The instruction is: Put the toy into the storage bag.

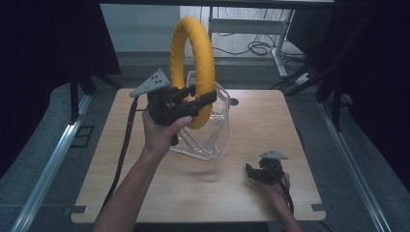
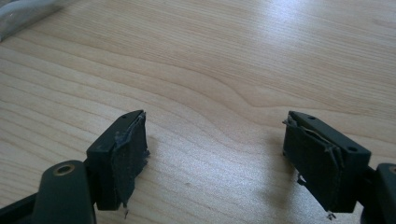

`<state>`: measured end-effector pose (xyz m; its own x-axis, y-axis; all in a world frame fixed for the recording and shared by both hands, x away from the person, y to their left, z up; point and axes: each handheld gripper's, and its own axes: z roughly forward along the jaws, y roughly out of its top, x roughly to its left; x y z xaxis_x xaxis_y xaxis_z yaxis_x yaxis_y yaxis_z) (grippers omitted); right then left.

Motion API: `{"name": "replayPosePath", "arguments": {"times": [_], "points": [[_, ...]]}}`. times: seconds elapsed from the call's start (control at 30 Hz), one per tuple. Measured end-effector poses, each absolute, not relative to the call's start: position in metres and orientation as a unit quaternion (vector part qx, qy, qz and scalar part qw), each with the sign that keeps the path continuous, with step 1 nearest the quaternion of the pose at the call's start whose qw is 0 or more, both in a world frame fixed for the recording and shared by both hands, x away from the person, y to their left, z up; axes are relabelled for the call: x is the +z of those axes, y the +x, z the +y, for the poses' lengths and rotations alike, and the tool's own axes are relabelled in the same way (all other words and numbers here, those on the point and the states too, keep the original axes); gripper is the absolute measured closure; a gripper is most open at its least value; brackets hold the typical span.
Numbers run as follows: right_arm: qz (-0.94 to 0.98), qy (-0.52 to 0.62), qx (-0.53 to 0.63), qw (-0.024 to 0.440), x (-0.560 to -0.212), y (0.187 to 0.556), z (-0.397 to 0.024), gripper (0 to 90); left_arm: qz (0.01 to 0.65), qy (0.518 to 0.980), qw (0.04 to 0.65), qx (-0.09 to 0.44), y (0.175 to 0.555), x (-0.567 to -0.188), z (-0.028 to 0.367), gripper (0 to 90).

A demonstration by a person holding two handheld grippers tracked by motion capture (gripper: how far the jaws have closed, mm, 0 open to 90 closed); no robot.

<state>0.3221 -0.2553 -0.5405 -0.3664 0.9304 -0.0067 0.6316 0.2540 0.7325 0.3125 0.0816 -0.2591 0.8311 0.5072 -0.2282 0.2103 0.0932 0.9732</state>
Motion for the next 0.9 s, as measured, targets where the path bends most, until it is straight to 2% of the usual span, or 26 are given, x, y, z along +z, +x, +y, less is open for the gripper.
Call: {"name": "replayPosePath", "arguments": {"times": [0.5,0.9], "points": [[0.758,0.515,0.329,0.228,-0.541,0.322,-0.255,21.9,0.268,0.662,0.695,0.080,0.325,-0.265,0.054,50.7],[0.759,0.513,0.329,0.229,-0.541,0.322,-0.255,22.4,0.278,0.669,0.686,0.066,0.338,-0.287,0.039,50.7]]}}
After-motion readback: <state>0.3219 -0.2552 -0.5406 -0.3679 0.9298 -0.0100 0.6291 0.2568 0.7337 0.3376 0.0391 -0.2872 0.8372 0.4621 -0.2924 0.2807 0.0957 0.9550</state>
